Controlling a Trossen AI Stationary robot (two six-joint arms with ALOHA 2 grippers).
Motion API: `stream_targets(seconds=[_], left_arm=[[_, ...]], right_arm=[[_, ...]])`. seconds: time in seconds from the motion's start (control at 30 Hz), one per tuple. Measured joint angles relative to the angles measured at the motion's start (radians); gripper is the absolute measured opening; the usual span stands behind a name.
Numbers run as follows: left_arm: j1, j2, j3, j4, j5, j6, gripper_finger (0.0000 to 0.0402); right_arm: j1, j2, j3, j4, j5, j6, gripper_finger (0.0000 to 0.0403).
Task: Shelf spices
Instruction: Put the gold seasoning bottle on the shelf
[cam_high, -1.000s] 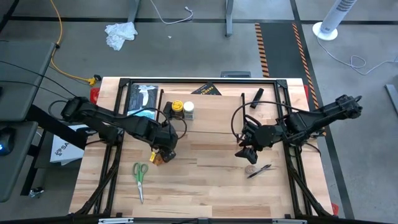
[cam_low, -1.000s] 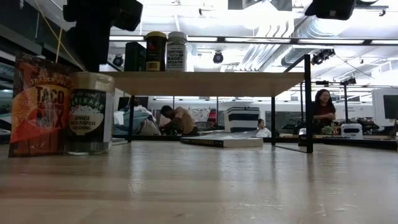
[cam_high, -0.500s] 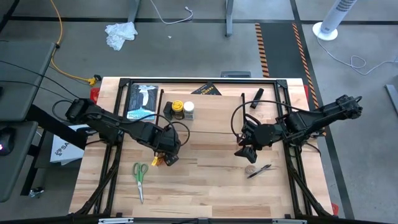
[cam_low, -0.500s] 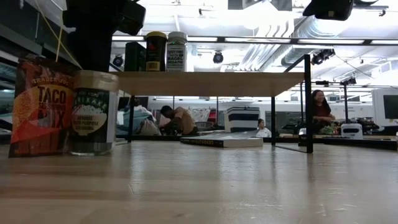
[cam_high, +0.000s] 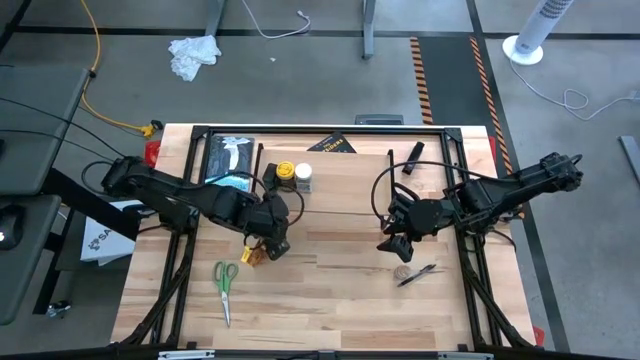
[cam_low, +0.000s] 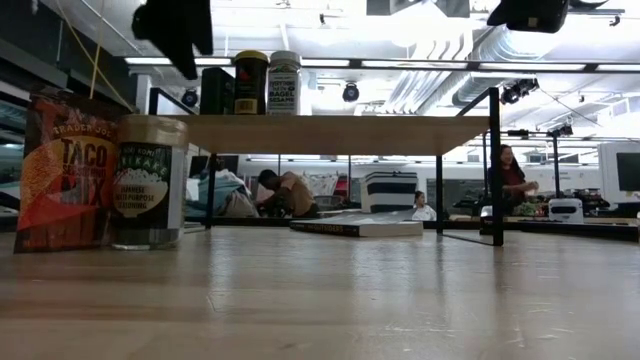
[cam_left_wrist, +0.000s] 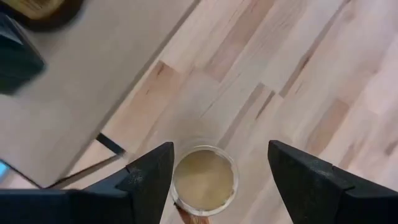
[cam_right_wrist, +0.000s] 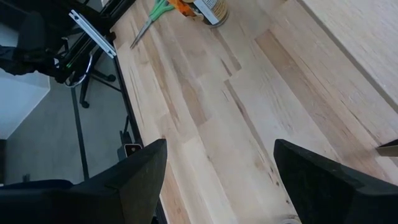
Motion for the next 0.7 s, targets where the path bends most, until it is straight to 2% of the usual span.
stream_targets(seconds=[0.4,0.57,0.7], left_arm=[[0.015,-0.002,0.026,-0.006,-0.020,0.248,0.0255],[0.036,-0.002,0.026,-0.005,-0.012,0.276,0.0255],[0.056,-0.002,0.026,-0.006,0.024,0.229,0.0268]], right_arm=[[0.000,0.000,0.000,0.000,0.000,-0.002,0.0293],[0.000,0.000,0.000,0.000,0.001,-0.005,0.0293],[0.000,0.000,0.000,0.000,0.001,-0.026,0.0293]])
